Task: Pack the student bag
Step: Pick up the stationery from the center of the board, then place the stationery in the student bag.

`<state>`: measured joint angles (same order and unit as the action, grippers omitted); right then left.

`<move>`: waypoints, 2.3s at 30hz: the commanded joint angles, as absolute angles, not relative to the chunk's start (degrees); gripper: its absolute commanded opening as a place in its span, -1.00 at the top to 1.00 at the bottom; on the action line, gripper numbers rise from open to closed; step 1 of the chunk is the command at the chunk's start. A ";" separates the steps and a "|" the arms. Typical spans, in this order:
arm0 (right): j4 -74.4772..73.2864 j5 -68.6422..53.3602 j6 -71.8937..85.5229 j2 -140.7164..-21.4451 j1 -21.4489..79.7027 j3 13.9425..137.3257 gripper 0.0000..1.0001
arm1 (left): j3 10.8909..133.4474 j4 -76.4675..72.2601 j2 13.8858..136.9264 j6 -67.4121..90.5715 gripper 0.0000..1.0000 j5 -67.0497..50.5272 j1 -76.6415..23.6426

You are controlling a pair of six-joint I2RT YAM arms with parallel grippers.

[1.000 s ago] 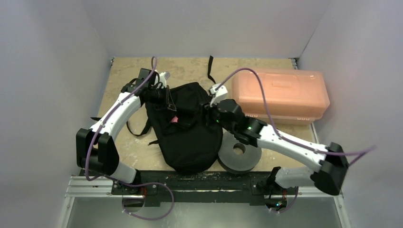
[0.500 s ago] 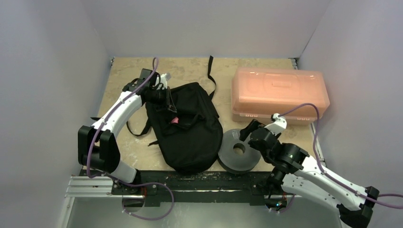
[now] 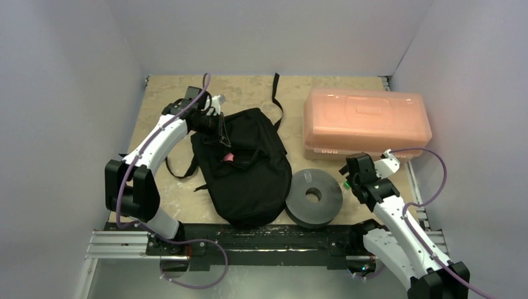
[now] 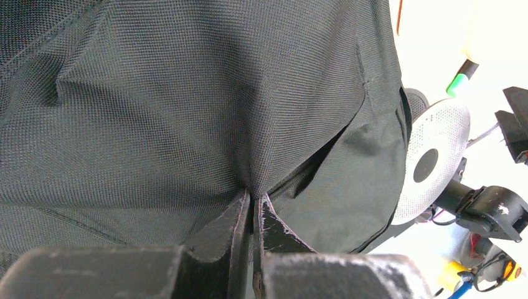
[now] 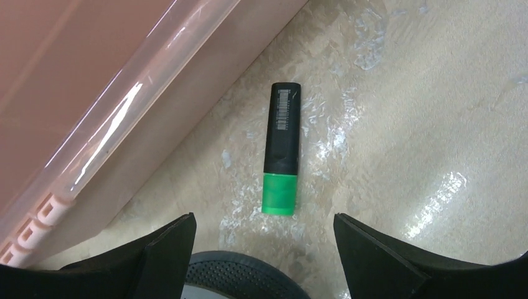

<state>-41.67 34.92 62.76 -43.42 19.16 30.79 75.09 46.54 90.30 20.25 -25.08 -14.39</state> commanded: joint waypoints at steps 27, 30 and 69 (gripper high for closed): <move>-28.15 26.12 60.80 -67.48 7.94 32.13 -0.54 | 73.21 44.23 87.54 19.82 1.00 -32.31 -14.94; -29.52 25.57 61.83 -70.82 7.63 33.57 -0.49 | 73.13 44.24 87.46 19.78 1.00 -32.28 -14.94; -56.97 43.58 64.71 -38.71 4.65 49.66 1.00 | 72.86 44.53 88.24 18.98 1.00 -30.19 -14.94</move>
<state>-49.50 34.13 66.52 -40.69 4.75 40.07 73.10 45.08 89.43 19.68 -27.79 -14.39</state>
